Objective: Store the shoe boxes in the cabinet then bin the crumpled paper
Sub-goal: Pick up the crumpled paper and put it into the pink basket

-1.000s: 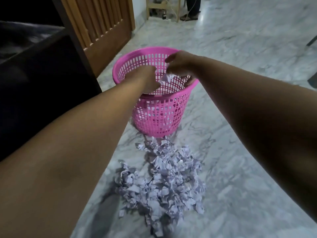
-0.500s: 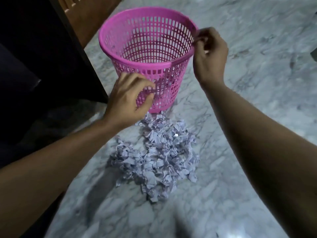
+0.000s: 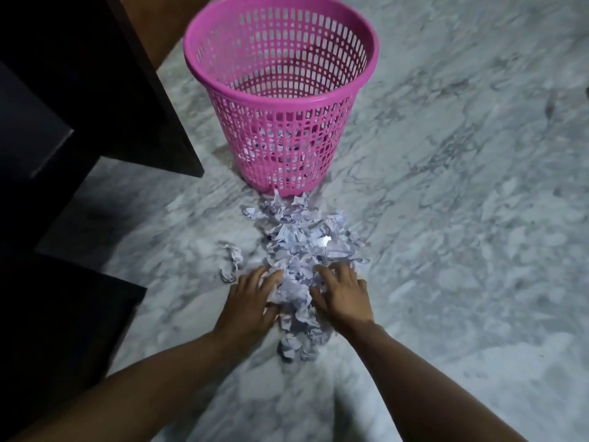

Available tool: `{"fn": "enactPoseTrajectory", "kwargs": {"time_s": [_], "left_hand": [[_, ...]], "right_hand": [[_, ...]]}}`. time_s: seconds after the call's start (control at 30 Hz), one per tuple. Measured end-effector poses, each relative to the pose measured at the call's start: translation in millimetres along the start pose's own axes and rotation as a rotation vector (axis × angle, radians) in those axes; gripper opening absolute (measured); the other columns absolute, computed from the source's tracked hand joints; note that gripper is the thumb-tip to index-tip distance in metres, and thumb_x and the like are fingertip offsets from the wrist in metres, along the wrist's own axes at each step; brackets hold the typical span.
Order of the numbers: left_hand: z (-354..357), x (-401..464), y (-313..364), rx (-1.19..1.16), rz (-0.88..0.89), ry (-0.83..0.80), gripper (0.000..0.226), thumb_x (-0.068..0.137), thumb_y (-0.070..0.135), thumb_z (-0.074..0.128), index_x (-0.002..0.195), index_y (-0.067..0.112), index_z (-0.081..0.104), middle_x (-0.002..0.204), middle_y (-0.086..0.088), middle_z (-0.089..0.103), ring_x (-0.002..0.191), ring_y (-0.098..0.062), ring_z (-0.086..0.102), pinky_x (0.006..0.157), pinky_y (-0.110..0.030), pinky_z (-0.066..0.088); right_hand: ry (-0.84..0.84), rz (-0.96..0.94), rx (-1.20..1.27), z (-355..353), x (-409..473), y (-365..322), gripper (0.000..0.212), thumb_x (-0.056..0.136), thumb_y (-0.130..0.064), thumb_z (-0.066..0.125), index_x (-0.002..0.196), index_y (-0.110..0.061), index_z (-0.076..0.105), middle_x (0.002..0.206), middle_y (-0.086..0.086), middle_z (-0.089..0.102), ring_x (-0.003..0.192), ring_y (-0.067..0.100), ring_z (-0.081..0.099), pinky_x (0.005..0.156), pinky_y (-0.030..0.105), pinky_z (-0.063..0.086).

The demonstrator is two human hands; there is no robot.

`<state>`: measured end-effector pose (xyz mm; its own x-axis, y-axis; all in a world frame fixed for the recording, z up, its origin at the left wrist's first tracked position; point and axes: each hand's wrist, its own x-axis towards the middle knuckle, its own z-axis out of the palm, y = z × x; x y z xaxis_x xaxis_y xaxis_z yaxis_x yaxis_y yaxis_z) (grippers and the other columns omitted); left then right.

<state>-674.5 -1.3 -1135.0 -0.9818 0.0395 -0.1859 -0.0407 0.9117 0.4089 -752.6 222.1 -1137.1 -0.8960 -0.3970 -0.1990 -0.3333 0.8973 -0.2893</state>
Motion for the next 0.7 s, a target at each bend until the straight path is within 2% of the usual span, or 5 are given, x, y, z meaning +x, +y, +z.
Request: {"fn": "enactPoseTrajectory", "kwargs": {"time_s": [0.13, 0.27, 0.5, 0.6, 0.7], "left_hand": [[-13.6, 15.5, 11.1, -0.091, 0.005, 0.069, 0.043, 0.090, 0.034, 0.039, 0.130, 0.031, 0.054, 0.127, 0.004, 0.054, 0.112, -0.024, 0.054, 0.083, -0.038, 0.051], [-36.1, 24.2, 14.7, -0.106, -0.004, 0.129, 0.030, 0.092, 0.039, 0.036, 0.113, 0.032, 0.057, 0.107, 0.009, 0.059, 0.098, -0.021, 0.060, 0.073, -0.035, 0.050], [-96.5, 34.5, 45.0, -0.242, 0.062, 0.293, 0.014, 0.088, 0.021, 0.045, 0.095, 0.023, 0.056, 0.087, 0.005, 0.060, 0.055, -0.012, 0.046, 0.056, -0.030, 0.034], [-151.1, 49.2, 68.4, -0.357, 0.132, 0.468, 0.014, 0.086, 0.020, 0.042, 0.089, 0.017, 0.055, 0.068, 0.007, 0.046, 0.049, -0.013, 0.042, 0.049, -0.036, 0.034], [-217.0, 70.5, 89.2, -0.479, 0.195, 0.723, 0.019, 0.086, 0.011, 0.041, 0.090, 0.010, 0.060, 0.060, 0.013, 0.042, 0.047, -0.003, 0.040, 0.047, -0.027, 0.031]], "right_hand": [[0.101, -0.037, 0.111, -22.3, 10.4, 3.3, 0.035, 0.093, -0.049, 0.048, 0.119, -0.030, 0.061, 0.111, -0.004, 0.058, 0.095, 0.020, 0.063, 0.073, 0.035, 0.054], [0.184, -0.057, 0.214, -44.1, 19.1, 4.8, 0.020, 0.090, -0.044, 0.051, 0.088, -0.025, 0.057, 0.083, -0.007, 0.060, 0.069, 0.018, 0.059, 0.060, 0.033, 0.050], [0.383, 0.117, 0.917, -117.3, 48.7, -24.1, 0.012, 0.083, -0.017, 0.065, 0.071, -0.014, 0.066, 0.063, 0.005, 0.071, 0.062, 0.027, 0.070, 0.062, 0.044, 0.059], [0.526, 0.013, 1.115, -178.1, 63.3, -58.0, 0.013, 0.087, 0.002, 0.061, 0.075, 0.004, 0.064, 0.067, 0.020, 0.069, 0.058, 0.019, 0.068, 0.059, 0.034, 0.055], [0.705, -0.158, 1.202, -236.0, 81.7, -87.0, 0.017, 0.087, 0.002, 0.059, 0.070, 0.000, 0.060, 0.061, 0.011, 0.064, 0.058, 0.019, 0.060, 0.065, 0.042, 0.052]]}}
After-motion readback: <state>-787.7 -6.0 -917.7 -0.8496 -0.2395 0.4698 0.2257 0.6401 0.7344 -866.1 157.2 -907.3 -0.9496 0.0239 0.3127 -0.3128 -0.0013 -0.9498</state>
